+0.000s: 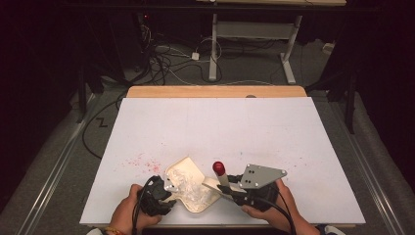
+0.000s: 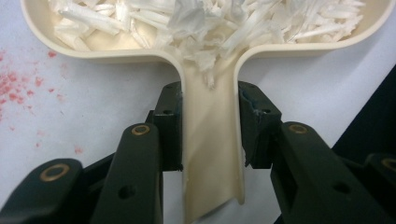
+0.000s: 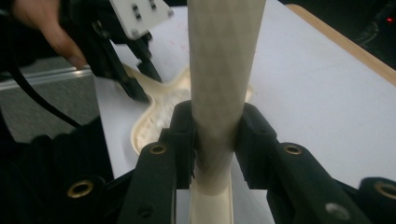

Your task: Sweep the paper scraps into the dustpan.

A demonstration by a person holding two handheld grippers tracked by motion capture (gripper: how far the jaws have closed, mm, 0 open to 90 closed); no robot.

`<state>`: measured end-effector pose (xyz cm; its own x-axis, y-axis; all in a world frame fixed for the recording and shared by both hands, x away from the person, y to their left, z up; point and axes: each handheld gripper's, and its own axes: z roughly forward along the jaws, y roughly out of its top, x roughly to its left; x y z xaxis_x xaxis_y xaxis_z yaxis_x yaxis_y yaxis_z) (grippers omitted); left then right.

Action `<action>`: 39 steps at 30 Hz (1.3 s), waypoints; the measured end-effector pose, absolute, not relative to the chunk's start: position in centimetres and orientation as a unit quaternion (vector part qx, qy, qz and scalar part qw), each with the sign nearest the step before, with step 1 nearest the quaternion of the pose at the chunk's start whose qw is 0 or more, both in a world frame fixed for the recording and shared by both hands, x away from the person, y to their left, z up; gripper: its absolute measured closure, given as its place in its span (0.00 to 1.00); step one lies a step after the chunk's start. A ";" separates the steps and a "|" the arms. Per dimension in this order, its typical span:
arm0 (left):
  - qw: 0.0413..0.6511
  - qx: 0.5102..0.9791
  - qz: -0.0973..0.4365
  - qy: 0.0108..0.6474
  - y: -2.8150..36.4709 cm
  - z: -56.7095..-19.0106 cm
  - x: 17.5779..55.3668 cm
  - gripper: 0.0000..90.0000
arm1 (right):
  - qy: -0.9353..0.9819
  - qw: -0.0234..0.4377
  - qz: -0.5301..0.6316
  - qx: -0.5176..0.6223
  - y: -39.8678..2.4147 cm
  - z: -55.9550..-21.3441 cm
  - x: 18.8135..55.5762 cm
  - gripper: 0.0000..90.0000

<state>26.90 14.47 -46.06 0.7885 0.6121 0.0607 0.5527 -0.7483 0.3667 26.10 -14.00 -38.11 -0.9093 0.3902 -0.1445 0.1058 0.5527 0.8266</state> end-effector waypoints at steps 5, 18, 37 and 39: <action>0.170 0.931 0.084 0.313 14.3 -46.2 27.3 0.70 | 0.849 0.159 0.483 0.139 -14.6 -36.6 26.0 0.79; 0.190 0.923 0.074 0.327 14.9 -46.4 28.0 0.70 | 0.838 0.181 0.486 0.169 -18.2 -35.5 26.9 0.79; 0.217 0.889 0.093 0.392 17.1 -46.7 29.9 0.70 | 0.826 0.204 0.470 0.235 -26.3 -35.7 28.7 0.79; 0.218 0.886 0.096 0.398 17.4 -46.7 30.0 0.70 | 0.828 0.199 0.468 0.235 -26.9 -36.0 28.6 0.79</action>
<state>29.99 17.38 -46.74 0.6651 0.7467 -0.0044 0.6633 -0.5881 0.4628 28.60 -26.86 -35.96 -0.8103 0.5759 -0.1084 0.2039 0.4505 0.8692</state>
